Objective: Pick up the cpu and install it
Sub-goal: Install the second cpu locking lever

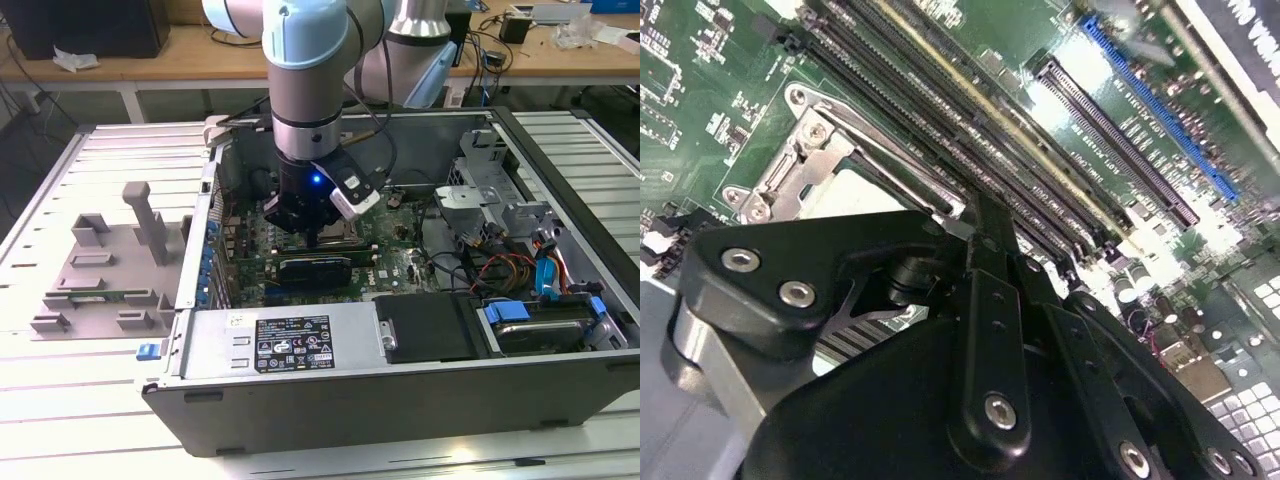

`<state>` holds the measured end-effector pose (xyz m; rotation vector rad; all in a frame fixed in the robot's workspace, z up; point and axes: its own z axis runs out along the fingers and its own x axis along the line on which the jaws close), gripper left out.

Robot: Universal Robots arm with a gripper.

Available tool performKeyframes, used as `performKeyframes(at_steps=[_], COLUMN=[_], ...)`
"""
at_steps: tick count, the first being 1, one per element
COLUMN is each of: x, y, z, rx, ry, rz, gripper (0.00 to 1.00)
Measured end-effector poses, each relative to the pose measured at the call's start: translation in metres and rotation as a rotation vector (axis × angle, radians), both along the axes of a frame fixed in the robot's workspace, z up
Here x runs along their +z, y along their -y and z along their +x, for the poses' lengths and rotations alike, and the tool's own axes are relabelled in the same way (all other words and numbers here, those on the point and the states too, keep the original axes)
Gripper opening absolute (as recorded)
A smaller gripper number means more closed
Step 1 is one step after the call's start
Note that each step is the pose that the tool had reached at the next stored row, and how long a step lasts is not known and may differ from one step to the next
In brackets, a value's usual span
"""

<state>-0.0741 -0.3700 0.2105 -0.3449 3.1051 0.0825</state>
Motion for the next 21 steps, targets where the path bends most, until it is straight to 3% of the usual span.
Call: performKeyframes(at_steps=[5,9,10,11,14,16,21], x=[0.0,-0.0002,-0.0003,-0.0004,-0.0003,-0.0005,-0.0014], y=[0.0072,0.0075,0.0076,0.0075,0.0081,0.0095,0.0102], z=[0.0,0.0,-0.0001,-0.0003,-0.0004,-0.0004,-0.0015], rx=[0.0,0.0,0.0,0.0,-0.001,-0.004,-0.051], ry=[0.0001,0.0,0.0002,0.0006,0.0006,0.0008,0.0022], rz=[0.0036,0.0049,0.0175,0.0359,0.0555,0.0611,0.062], gripper=[0.11,0.11,0.11,0.11,0.11,0.11,0.11])
